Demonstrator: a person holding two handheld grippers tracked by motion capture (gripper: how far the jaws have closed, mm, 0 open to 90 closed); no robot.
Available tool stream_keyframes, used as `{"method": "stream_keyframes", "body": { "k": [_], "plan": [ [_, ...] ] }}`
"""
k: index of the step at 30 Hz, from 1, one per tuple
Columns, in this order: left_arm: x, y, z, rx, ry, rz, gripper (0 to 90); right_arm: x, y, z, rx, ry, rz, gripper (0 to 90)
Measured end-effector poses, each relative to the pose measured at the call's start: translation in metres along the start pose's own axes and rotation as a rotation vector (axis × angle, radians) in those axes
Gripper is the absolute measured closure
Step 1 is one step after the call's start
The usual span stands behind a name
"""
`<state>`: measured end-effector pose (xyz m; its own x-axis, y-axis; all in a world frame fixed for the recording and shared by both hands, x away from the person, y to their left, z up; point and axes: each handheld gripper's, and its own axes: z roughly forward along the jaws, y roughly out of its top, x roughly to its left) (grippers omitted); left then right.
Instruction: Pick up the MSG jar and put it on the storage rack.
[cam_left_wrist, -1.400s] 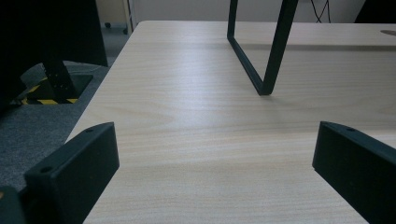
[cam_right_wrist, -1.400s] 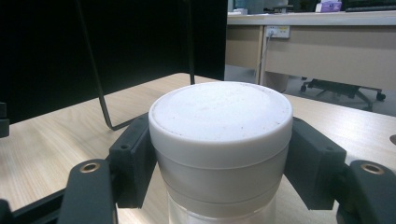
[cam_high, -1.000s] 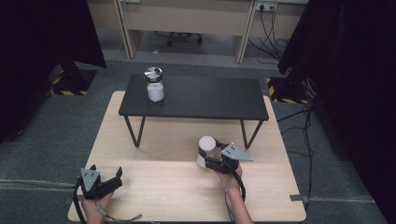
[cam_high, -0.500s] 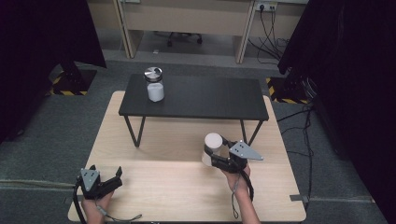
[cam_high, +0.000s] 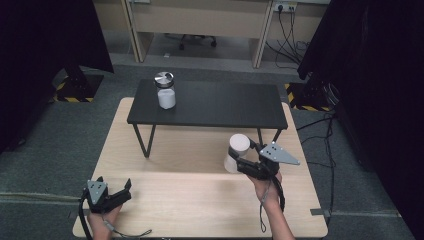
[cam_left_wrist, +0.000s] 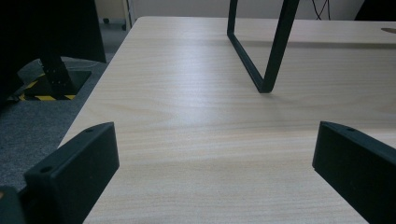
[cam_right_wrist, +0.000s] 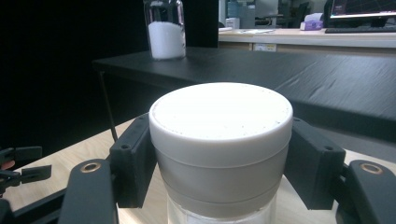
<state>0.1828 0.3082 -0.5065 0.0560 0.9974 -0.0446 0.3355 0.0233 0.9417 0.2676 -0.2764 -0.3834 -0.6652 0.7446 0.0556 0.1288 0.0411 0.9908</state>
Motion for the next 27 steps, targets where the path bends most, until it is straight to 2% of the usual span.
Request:
{"method": "stream_keyframes", "body": {
  "k": [9, 12, 16, 20, 24, 27],
  "plan": [
    [0.001, -0.001, -0.001, -0.007, 0.004, -0.018, 0.0, -0.002, 0.022, -0.010, -0.002, -0.017, -0.009, 33.4],
    [0.001, -0.001, -0.001, -0.006, 0.002, -0.013, 0.0, -0.001, 0.029, -0.012, -0.004, -0.049, -0.010, 33.4],
    [0.000, -0.001, -0.001, -0.006, 0.004, -0.013, 0.0, -0.002, 0.033, -0.014, -0.008, -0.063, -0.013, 33.3],
    [0.000, -0.001, 0.000, -0.005, 0.005, -0.015, 0.0, -0.005, 0.041, -0.018, -0.020, -0.070, 0.003, 33.3],
    [0.000, -0.001, -0.001, -0.006, 0.004, -0.016, 0.0, -0.008, 0.047, -0.022, -0.030, -0.077, 0.039, 33.3],
    [0.001, -0.001, -0.001, -0.004, 0.003, -0.020, 0.0, -0.007, 0.053, -0.024, -0.032, -0.091, 0.035, 33.3]
  ]
}}
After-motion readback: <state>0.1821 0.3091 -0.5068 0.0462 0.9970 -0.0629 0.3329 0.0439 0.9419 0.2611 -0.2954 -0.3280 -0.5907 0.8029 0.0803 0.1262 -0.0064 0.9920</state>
